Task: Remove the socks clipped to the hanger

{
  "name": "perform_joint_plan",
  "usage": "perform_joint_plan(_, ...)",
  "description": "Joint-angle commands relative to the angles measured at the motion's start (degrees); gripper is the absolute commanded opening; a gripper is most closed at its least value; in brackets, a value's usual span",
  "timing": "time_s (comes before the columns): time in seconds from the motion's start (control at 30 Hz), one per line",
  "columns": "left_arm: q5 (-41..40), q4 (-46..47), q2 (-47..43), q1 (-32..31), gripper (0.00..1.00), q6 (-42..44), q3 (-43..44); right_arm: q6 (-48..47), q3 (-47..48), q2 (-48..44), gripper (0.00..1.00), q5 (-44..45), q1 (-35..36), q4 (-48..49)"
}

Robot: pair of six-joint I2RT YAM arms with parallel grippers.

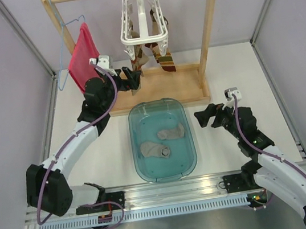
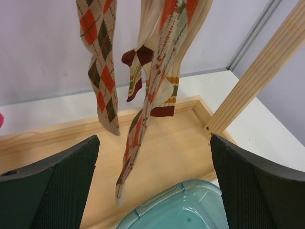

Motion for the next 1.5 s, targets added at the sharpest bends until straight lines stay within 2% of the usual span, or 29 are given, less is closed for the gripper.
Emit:
perform_joint_plan(0.0,4.1,6.5,3.6,0.3,1.0,3.1,3.7,-0.1,-0.8,1.1,0.98,-0.6,-0.2,2.2)
perform_joint_plan(0.2,5.5,8.9,10.9,0.6,0.98,3.8,7.8,-0.4,-1.2,3.2,0.98,-1.3,-0.2,4.1)
perform_joint_plan(0.27,5.1,8.8,13.0,0.6,0.92,4.2,9.7,-0.4,-1.2,3.7,0.98,-1.6,-0.2,4.7)
perform_joint_plan(0.33,4.5,8.7,14.3,0.7,0.77,4.8,11.0,-0.4,-1.3,4.2,0.98,-1.7,-0.2,5.2)
perform_joint_plan(0.37,4.3,8.2,15.3,0.7,0.64,4.9,11.8,-0.4,-1.4,4.4,0.98,-1.7,-0.2,5.8)
perform_joint_plan(0.43,4.8,7.8,15.9,0.7,0.54,5.3,12.5,-0.4,-1.6,5.1,0.98,-1.7,-0.2,6.4)
perform_joint_plan(0.47,5.1,7.5,16.0,0.7,0.45,5.4,12.7,-0.4,-1.6,5.3,0.98,-1.7,-0.2,6.6)
perform_joint_plan(0.53,5.6,6.6,16.1,0.7,0.35,5.5,12.7,-0.4,-1.6,5.9,0.98,-1.9,-0.2,6.9)
perform_joint_plan(0.6,5.2,6.6,15.7,0.6,0.06,5.0,12.0,-0.3,-1.7,6.4,0.98,-2.1,-0.2,7.4)
perform_joint_plan(0.63,4.4,6.9,15.2,0.6,0.02,4.9,11.7,-0.2,-1.7,6.4,0.98,-2.4,-0.2,7.6)
perform_joint_plan(0.93,5.4,7.6,10.9,0.5,0.02,3.5,8.0,0.4,-2.1,4.5,0.98,-3.0,-0.2,6.8)
perform_joint_plan(1.17,3.6,7.0,-0.3,-0.8,0.02,1.2,0.0,0.5,-0.9,2.4,0.98,-1.8,-0.2,3.8)
perform_joint_plan(1.47,5.8,-4.6,-7.7,-5.9,0.02,-0.9,1.2,1.4,2.7,0.5,0.94,-3.2,0.8,1.3)
